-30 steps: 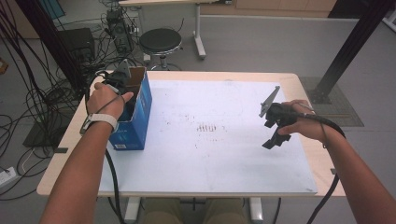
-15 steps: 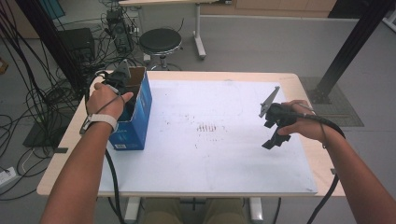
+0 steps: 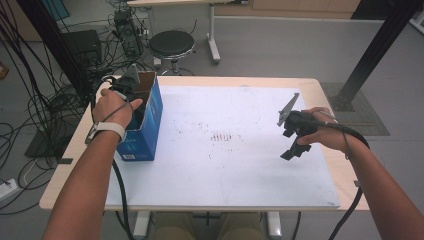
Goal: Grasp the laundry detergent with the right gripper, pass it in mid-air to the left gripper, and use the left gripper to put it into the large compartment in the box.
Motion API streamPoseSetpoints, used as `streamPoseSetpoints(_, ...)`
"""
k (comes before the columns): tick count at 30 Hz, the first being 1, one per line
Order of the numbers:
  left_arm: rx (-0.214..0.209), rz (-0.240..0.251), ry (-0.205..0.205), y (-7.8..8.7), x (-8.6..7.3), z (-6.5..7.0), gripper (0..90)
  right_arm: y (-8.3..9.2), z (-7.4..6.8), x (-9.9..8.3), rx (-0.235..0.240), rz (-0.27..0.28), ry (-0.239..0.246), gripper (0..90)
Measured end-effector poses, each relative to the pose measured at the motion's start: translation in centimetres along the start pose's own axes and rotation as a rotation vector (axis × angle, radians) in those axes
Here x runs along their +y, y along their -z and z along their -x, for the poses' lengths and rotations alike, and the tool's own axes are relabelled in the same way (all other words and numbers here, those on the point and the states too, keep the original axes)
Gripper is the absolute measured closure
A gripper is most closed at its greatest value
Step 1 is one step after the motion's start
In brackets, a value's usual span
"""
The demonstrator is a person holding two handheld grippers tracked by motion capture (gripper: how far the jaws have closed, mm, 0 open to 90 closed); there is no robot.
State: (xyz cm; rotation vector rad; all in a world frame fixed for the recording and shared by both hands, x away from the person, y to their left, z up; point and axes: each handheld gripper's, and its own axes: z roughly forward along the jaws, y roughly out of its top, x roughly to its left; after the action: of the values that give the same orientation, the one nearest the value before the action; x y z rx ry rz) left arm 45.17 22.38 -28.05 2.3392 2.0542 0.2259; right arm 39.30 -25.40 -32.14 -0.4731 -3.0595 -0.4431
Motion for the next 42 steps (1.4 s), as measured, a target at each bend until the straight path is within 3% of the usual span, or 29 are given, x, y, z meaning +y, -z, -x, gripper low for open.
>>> streamPoseSetpoints(32, -0.005, 0.008, -0.009, 0.02, -0.08, -0.11, 37.1, -0.08, -0.12, -0.04, 0.004, -0.002, -0.003, 10.5)
streamPoseSetpoints(42, -0.010, 0.031, -0.012, 0.12, -0.13, 0.01, 34.7, -0.09, -0.12, -0.11, 0.007, -0.005, -0.005, 10.3)
